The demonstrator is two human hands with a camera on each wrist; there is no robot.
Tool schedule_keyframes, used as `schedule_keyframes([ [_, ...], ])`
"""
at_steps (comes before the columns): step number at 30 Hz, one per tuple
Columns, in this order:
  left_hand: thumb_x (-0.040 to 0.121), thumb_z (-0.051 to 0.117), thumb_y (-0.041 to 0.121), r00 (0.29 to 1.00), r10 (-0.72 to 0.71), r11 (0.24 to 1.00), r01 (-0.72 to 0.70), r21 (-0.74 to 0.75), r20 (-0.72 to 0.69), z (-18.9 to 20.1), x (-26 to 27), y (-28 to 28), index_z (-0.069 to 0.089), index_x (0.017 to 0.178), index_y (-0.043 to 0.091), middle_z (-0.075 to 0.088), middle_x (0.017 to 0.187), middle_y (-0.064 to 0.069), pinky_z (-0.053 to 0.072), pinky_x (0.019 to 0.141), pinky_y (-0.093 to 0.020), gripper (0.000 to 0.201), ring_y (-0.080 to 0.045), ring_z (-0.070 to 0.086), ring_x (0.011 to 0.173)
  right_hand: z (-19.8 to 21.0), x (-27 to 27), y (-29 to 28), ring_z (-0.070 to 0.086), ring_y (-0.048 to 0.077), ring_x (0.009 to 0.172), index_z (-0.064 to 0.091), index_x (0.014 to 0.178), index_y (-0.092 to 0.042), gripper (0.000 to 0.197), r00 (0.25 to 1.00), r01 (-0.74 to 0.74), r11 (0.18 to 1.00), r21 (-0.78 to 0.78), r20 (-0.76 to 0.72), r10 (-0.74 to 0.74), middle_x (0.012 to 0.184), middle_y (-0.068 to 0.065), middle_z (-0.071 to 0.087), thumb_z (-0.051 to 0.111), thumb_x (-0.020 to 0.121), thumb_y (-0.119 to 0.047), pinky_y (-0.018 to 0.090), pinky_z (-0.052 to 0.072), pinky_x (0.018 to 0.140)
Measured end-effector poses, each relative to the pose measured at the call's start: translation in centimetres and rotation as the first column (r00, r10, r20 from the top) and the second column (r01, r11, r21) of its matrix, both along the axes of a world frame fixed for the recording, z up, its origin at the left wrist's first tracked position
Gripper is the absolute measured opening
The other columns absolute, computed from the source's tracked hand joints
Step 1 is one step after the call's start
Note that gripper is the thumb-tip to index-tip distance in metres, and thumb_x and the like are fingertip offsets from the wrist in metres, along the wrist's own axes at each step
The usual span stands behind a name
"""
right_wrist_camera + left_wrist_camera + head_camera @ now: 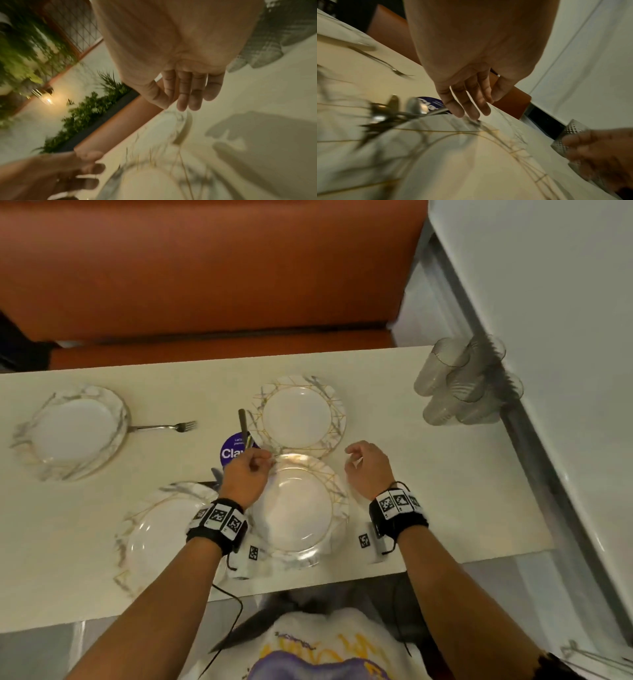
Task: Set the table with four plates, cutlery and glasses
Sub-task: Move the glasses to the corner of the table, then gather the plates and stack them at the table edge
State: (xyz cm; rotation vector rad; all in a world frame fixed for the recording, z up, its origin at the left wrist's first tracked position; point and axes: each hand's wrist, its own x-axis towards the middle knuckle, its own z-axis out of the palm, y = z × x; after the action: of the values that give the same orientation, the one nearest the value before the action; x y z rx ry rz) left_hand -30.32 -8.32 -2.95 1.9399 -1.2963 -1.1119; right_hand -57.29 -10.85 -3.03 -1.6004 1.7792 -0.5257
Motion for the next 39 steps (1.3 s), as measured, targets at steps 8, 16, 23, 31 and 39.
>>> schedule_keyframes([
  [8, 0.099, 0.061, 0.013, 0.997, -0.002, 1.000, 0.002, -0.002, 0.076, -1.4, 8.2, 4.9, 0.068, 0.113, 0.016, 0.071, 0.104, -0.003, 0.048, 0.085, -0.027, 0.017, -0.020, 0.065, 0.095, -2.5, 5.7, 5.0, 0.055, 0.032, 0.124, 0.045, 0.139, -0.019, 0.050, 0.946, 0.214, 0.921, 0.324, -0.304, -0.113, 0.135, 0.008, 0.057, 0.062, 0.093, -0.028, 0.045, 0.041, 0.108],
  [16, 0.100, 0.057, 0.011, 1.000, 0.016, 1.000, -0.016, -0.003, 0.025, -1.0, 9.0, 5.0, 0.068, 0.116, 0.011, 0.070, 0.110, -0.004, 0.042, 0.073, -0.007, 0.020, -0.016, 0.064, 0.098, 0.8, 5.0, 4.3, 0.061, 0.029, 0.107, 0.061, 0.120, -0.014, 0.023, 0.985, 0.172, 0.947, 0.272, -0.069, -0.159, 0.121, 0.009, 0.066, 0.048, 0.100, -0.017, 0.030, 0.044, 0.084],
  [23, 0.104, 0.058, 0.029, 0.999, -0.044, 0.998, 0.043, -0.040, -0.011, 1.4, 7.7, 2.6, 0.067, 0.119, 0.015, 0.071, 0.107, -0.001, 0.038, 0.067, -0.005, 0.023, -0.011, 0.064, 0.091, 7.8, 4.4, 0.9, 0.060, 0.022, 0.106, 0.064, 0.117, -0.023, 0.026, 0.996, 0.063, 0.994, 0.087, 0.061, -0.069, 0.116, 0.002, 0.067, 0.046, 0.100, -0.019, 0.036, 0.049, 0.090],
  [31, 0.104, 0.041, 0.059, 0.971, 0.048, 0.992, -0.019, 0.127, -0.233, 3.2, 5.5, 0.2, 0.065, 0.093, 0.014, 0.075, 0.085, -0.006, 0.054, 0.070, -0.032, 0.052, -0.023, 0.072, 0.078, 10.6, 5.5, -3.3, 0.059, 0.019, 0.098, 0.064, 0.112, -0.023, 0.023, 0.947, 0.216, 0.976, -0.034, 0.251, -0.201, 0.106, -0.003, 0.066, 0.046, 0.099, -0.018, 0.034, 0.047, 0.086],
  [39, 0.101, 0.060, 0.015, 0.563, 0.371, 0.923, -0.313, 0.224, -0.738, 2.8, 4.1, -1.9, 0.067, 0.129, 0.013, 0.076, 0.120, -0.015, 0.056, 0.097, -0.058, 0.029, -0.039, 0.072, 0.112, 7.8, 7.2, -7.4, 0.060, 0.019, 0.096, 0.062, 0.120, -0.015, 0.024, 0.883, 0.253, 0.960, 0.120, 0.377, -0.280, 0.110, 0.002, 0.065, 0.049, 0.100, -0.016, 0.025, 0.047, 0.070],
])
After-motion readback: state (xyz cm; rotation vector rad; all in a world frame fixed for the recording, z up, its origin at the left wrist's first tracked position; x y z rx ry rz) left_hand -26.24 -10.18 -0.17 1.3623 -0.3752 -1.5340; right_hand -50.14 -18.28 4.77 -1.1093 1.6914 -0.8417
